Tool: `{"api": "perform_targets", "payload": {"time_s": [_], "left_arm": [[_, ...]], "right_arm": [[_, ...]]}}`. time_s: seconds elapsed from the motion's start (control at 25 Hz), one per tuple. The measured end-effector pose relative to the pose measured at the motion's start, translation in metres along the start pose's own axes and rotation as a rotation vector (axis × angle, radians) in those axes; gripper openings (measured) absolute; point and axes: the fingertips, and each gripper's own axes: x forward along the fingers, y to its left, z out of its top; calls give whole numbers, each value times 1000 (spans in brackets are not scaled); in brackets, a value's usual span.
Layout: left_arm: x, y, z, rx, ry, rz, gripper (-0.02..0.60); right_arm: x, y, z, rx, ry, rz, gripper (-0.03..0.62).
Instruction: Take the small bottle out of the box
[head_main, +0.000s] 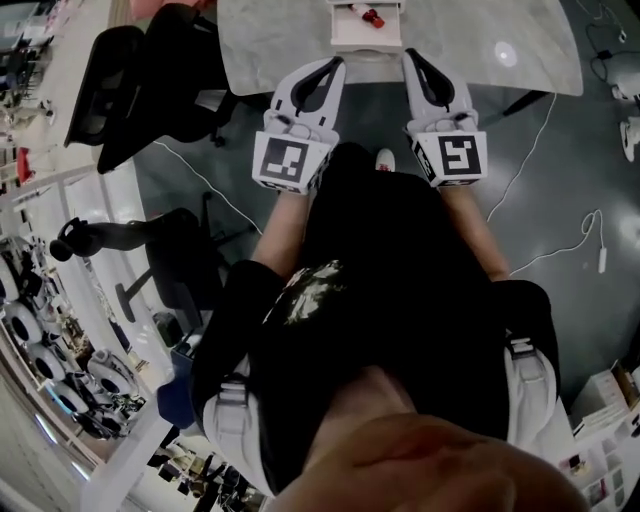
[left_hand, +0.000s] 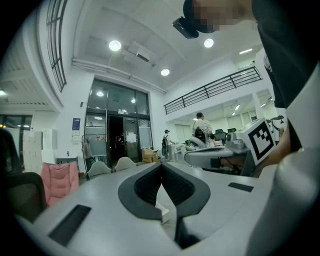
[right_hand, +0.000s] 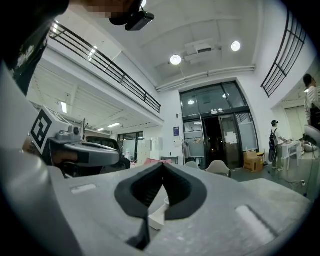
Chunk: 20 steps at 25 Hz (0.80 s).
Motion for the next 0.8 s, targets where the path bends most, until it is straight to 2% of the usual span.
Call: {"api": "perform_targets", "payload": {"time_s": [0.24, 0.32, 0.52, 0.8], "left_arm": [[26, 18, -27, 0, 47, -47, 11], [40, 24, -38, -24, 74, -67, 11], [75, 48, -59, -28, 144, -101, 12], [128, 71, -88, -43, 194, -181, 15]], "right_arm": [[27, -4, -27, 36, 35, 8, -5], [36, -11, -36, 40, 52, 6, -5], [59, -36, -63, 74, 93, -40, -5], [107, -61, -99, 107, 148, -39, -5]]}}
